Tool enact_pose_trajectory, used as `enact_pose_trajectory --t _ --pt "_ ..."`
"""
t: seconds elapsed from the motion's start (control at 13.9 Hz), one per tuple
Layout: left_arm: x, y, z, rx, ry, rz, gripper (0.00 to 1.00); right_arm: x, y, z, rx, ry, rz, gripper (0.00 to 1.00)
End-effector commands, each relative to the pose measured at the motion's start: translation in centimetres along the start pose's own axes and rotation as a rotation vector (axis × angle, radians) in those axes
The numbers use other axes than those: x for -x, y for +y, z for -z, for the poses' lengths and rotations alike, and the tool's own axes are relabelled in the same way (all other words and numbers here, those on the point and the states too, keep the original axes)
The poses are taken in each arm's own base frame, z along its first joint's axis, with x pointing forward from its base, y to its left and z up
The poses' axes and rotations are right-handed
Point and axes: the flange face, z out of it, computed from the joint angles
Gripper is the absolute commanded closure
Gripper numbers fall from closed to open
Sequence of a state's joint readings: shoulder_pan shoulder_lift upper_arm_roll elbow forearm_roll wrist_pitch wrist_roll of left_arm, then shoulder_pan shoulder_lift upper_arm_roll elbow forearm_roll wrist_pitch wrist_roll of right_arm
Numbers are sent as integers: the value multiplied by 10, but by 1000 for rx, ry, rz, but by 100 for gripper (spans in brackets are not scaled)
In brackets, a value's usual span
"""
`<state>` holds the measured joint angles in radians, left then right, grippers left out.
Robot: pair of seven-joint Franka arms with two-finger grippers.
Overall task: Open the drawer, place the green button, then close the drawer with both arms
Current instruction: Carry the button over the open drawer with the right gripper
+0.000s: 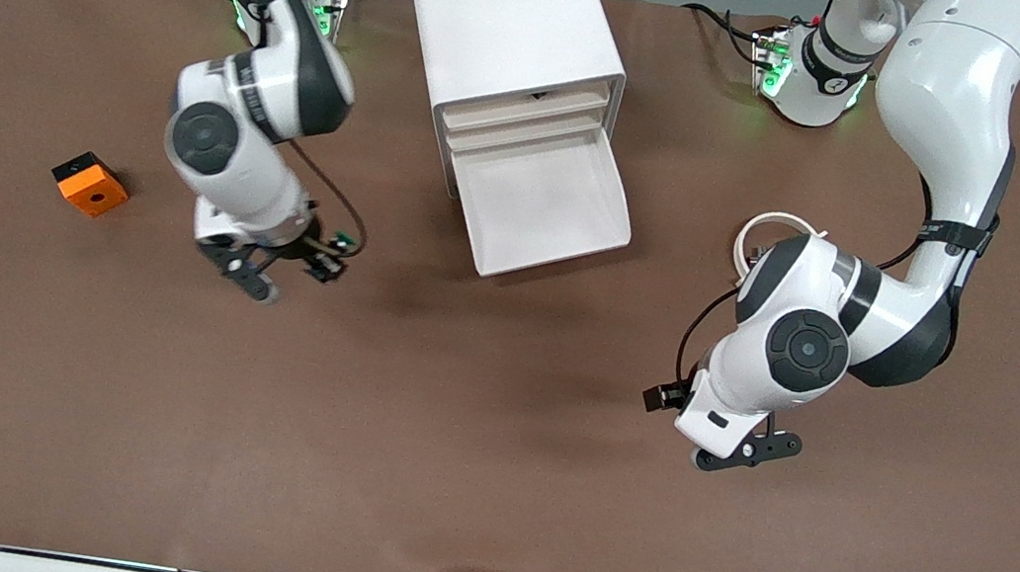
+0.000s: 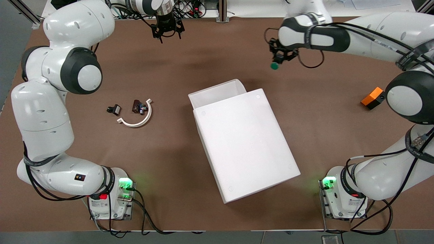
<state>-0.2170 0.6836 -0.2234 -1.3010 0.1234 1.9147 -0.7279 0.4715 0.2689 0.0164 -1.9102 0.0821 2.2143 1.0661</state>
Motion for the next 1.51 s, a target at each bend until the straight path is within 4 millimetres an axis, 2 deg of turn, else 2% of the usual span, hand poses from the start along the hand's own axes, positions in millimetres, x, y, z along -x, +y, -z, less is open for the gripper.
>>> enact_pose_trajectory --t 0.0,0.14,0.29,0.57,0.79,0.93,1.01,1.15,1.29,1.44 --pt "2 -2 -3 -9 17 -23 0 44 -38 21 -39 -3 -99 100" --pt "1 -4 -6 -9 13 -20 0 94 -65 30 -65 -5 -160 100" --pt "2 -5 -7 -8 8 -22 0 152 -85 26 -62 -2 -193 100" --pt "3 -4 -8 -5 4 -26 0 221 -88 13 -12 57 -253 100" --pt "4 -4 -9 -5 0 -25 0 253 -91 -3 9 57 -267 100" --pt "3 -5 -9 -5 0 -24 0 266 -98 -9 7 61 -261 100" --pt "2 -6 -9 -4 0 -22 0 267 -103 -12 5 66 -254 100" --pt "2 -7 -9 -4 0 -20 0 274 -116 -30 11 70 -238 100" --pt "2 -7 -9 -3 -1 -20 0 293 -130 -53 21 84 -202 100" --pt "2 -7 -10 -4 -1 -20 0 297 -139 -66 19 105 -180 100"
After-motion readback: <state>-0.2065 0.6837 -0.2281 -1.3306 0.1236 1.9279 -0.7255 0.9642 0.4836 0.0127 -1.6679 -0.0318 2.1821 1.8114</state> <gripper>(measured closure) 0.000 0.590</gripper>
